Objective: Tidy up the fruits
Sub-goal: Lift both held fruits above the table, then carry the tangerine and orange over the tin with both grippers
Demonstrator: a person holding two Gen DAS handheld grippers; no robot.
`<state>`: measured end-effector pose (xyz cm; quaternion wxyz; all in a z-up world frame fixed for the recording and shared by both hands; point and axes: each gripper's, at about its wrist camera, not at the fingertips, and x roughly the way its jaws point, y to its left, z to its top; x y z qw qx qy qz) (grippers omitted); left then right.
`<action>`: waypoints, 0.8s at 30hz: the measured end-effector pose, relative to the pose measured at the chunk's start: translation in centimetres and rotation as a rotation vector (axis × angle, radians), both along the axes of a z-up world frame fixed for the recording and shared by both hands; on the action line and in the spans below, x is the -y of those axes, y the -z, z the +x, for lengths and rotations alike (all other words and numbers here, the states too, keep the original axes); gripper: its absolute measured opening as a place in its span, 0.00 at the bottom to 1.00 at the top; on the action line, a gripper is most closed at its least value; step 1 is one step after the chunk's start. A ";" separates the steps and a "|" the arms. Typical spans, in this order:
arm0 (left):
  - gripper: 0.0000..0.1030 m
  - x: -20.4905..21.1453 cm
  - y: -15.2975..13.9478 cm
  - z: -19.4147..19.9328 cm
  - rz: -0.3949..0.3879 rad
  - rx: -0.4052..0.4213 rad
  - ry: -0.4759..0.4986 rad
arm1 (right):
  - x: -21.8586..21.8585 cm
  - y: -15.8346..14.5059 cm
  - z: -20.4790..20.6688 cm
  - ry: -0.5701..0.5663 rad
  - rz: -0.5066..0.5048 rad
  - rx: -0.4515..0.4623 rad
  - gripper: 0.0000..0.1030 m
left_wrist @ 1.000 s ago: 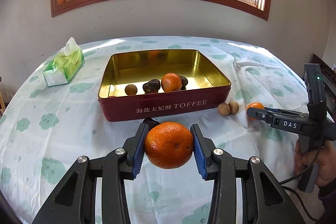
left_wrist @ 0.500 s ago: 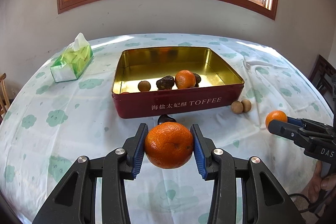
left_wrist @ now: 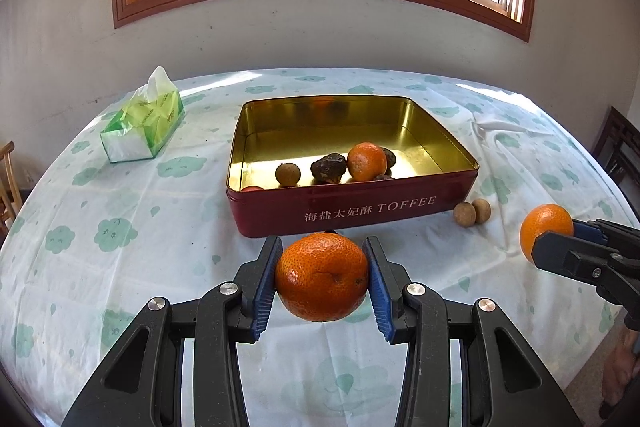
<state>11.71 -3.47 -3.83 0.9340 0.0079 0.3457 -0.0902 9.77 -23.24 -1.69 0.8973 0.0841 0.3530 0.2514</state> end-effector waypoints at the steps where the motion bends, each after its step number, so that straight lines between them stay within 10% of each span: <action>1: 0.41 0.0 0.0 0.1 0.001 0.000 -0.001 | 0.0 0.0 0.0 0.000 0.002 0.000 0.38; 24: 0.41 -0.2 -1.2 2.4 0.016 0.026 -0.011 | -1.0 -1.6 2.7 -0.017 0.008 0.034 0.38</action>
